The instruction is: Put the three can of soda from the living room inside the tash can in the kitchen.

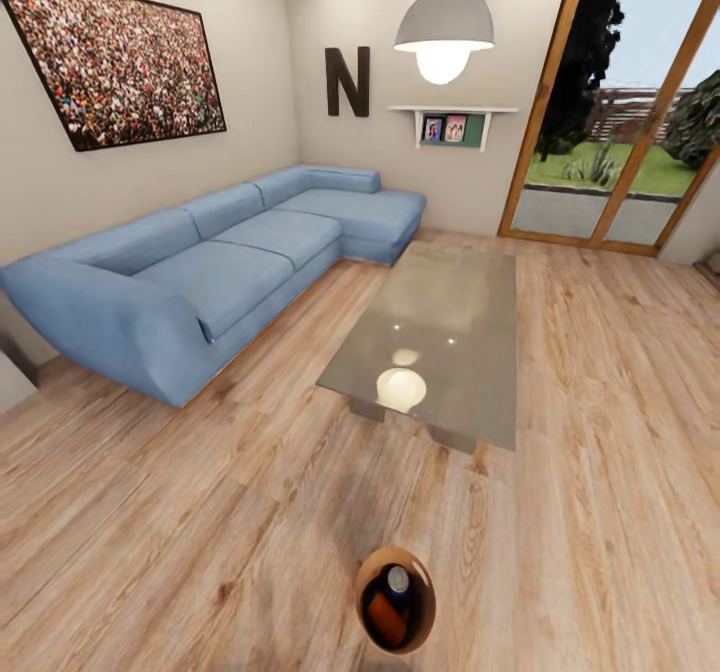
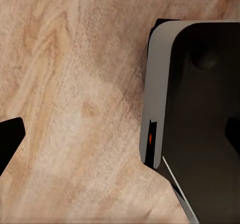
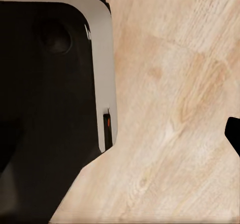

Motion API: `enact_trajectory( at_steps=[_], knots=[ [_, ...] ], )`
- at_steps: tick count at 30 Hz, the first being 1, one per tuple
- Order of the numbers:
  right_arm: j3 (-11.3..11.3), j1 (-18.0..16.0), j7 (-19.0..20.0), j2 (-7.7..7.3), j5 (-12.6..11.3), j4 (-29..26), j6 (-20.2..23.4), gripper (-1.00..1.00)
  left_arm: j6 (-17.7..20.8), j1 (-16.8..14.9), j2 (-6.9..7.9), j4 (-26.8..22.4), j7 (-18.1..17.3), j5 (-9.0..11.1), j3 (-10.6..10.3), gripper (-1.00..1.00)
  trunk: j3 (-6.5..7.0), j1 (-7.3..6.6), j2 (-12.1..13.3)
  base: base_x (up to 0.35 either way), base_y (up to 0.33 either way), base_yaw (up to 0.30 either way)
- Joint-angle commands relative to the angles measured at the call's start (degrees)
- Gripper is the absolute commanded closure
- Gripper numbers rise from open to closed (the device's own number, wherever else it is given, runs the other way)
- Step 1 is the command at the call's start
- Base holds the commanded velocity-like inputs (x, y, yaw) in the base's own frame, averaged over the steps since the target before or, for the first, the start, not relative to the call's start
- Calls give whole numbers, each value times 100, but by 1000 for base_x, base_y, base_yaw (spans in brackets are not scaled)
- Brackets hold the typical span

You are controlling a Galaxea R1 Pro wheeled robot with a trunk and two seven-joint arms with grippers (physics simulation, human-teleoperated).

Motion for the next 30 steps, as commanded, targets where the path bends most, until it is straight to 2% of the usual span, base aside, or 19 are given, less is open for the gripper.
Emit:
enact_trajectory(
  at_steps=[1,10,22,26,30],
  knots=[
    [-1,11,0,3,0,0,-3,-100,1,1,0,-2,1,-2,0,-100,19,-23,42,0,0,0],
    [-5,77,0,53,-1,-4,-231,-100,41,-4,-2,-3,3,-16,-1,-100,180,-220,403,0,0,0],
    [-19,79,0,48,-1,-14,-261,-100,57,-28,-21,-27,113,-22,7,-100,396,-484,884,0,0,0],
    [-84,82,0,47,3,-17,-264,-100,59,-60,-141,-56,258,-20,8,-100,467,-572,1044,0,0,0],
    [-350,83,0,44,17,-19,-263,-100,59,-84,-296,-68,345,-15,8,-100,539,-660,1205,0,0,0]
  ],
)
